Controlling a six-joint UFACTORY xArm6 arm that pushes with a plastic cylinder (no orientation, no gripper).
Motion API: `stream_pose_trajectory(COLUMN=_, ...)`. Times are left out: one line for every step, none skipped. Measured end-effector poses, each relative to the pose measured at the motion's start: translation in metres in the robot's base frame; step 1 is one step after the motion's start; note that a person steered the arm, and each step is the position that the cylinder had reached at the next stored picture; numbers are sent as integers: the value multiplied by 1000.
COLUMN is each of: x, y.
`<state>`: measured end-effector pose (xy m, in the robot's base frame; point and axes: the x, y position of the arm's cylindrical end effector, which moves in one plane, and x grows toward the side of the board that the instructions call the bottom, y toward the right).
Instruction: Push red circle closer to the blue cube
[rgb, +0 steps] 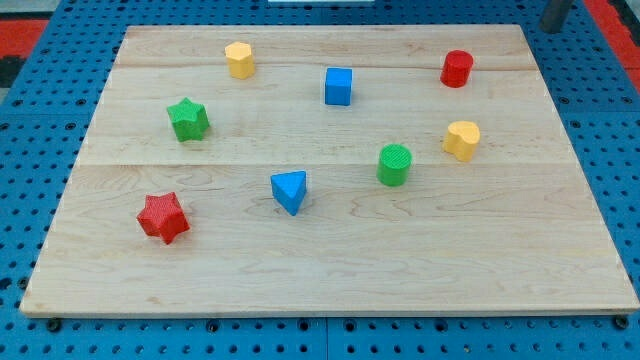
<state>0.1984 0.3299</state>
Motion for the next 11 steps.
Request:
stream_pose_trajectory(x=26, y=0)
stream_pose_trajectory(x=100, y=-3)
stream_pose_trajectory(x=111, y=-24)
stream_pose_trajectory(x=96, y=-68)
stream_pose_trajectory(x=88, y=-100)
stream_pose_trajectory(x=77, y=-167)
stream_pose_trajectory(x=94, y=-211)
stream_pose_trajectory(x=83, y=-214)
stream_pose_trajectory(x=78, y=-242)
stream_pose_trajectory(x=78, y=-253)
stream_pose_trajectory(x=79, y=-255)
